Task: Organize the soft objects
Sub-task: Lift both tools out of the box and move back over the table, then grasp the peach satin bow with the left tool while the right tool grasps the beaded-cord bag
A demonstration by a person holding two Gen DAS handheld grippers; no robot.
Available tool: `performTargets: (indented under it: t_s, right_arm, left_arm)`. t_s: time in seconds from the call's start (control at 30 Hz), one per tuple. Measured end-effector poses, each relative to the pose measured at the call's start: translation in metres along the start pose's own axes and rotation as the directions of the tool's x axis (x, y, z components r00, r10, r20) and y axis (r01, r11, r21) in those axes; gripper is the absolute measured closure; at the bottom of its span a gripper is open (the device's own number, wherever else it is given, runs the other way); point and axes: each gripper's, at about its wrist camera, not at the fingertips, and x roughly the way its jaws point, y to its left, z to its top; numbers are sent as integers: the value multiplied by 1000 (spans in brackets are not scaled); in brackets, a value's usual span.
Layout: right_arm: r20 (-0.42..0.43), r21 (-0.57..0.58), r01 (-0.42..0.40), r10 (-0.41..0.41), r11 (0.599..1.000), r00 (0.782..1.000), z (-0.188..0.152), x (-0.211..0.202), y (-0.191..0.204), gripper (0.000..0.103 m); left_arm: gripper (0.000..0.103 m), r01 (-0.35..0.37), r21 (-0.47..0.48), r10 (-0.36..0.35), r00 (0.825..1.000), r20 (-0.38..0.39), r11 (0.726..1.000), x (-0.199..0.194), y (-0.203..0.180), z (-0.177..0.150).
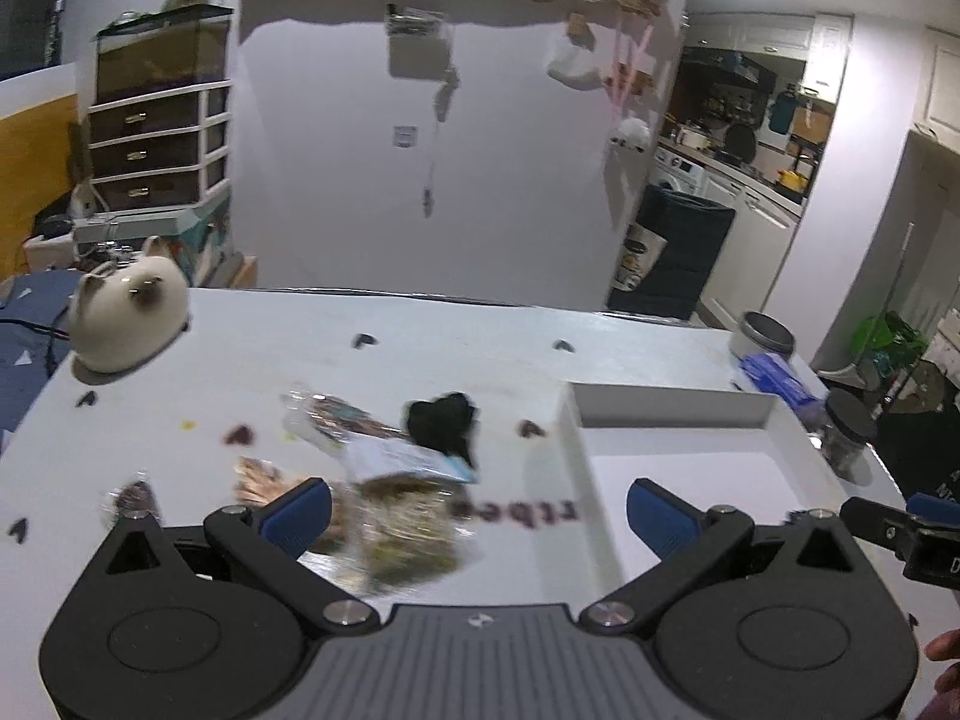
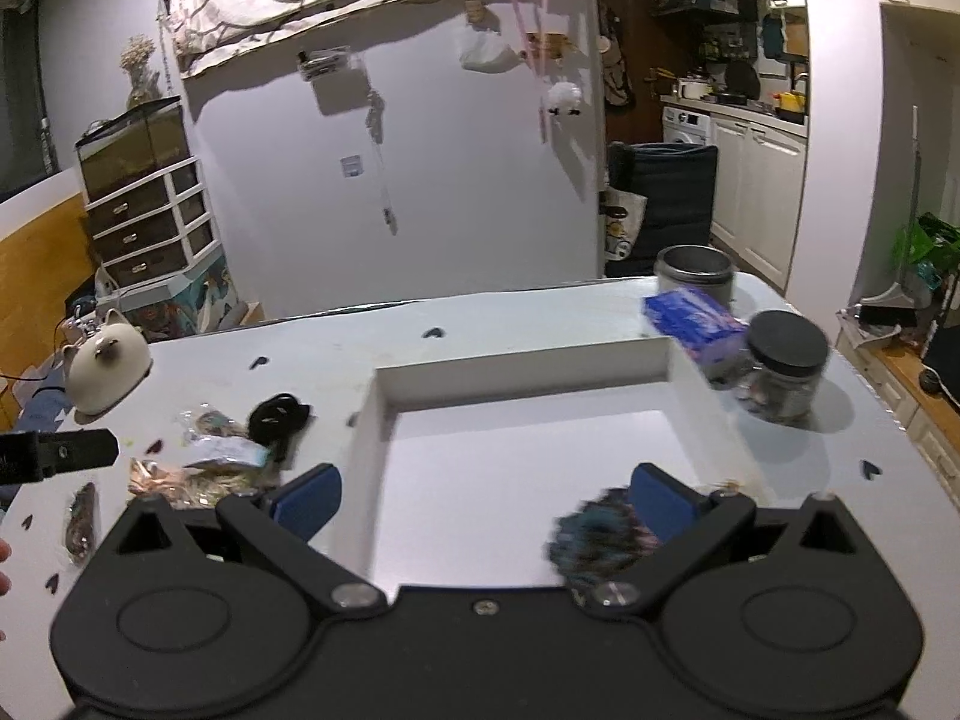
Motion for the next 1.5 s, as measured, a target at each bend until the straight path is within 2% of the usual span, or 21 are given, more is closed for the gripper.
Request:
performTargets:
  t_s: [0.23, 0.47, 0.7, 0.8, 1.0, 1.1, 1.23, 1.3, 1.4, 1.5]
  right_arm:
    - [5, -12, -18, 18, 1000, 1000, 1, 15, 53, 0]
    - [-15, -27, -25, 25, 999, 1000, -1, 28, 99, 0]
    - [-47, -70, -49, 46, 996, 998, 0, 48, 137, 0]
    - [-68, -91, -60, 54, 994, 996, 1, 59, 149, 6]
    - [-152, -99, -88, 72, 991, 986, 3, 88, 164, 21]
    - [-199, -103, -104, 82, 989, 976, 3, 107, 171, 22]
    - [-247, -122, -135, 102, 983, 964, 2, 131, 184, 22]
    - [-272, -129, -157, 117, 979, 955, 2, 144, 192, 22]
    - [-313, -125, -183, 136, 975, 940, 0, 165, 202, 22]
    - [-358, -120, -206, 151, 971, 921, -3, 187, 213, 22]
  left_arm:
    - [0, -22, -15, 22, 1000, 0, 1000, 1, 56, 6]
    - [0, -39, -40, 38, 999, -30, 998, 10, 101, 5]
    - [0, -19, -26, 17, 997, -80, 999, 34, 130, 3]
    - [0, -9, -8, 8, 994, -109, 1000, 48, 137, 4]
    - [0, 53, 60, -43, 988, -150, 997, 76, 147, 8]
    - [0, 115, 80, -99, 979, -179, 990, 92, 151, 12]
    - [0, 141, 82, -122, 972, -201, 987, 109, 157, 17]
    - [0, 182, 93, -160, 966, -204, 979, 116, 162, 22]
    - [10, 234, 140, -201, 956, -212, 962, 122, 166, 27]
    - [20, 287, 212, -233, 941, -247, 934, 130, 168, 32]
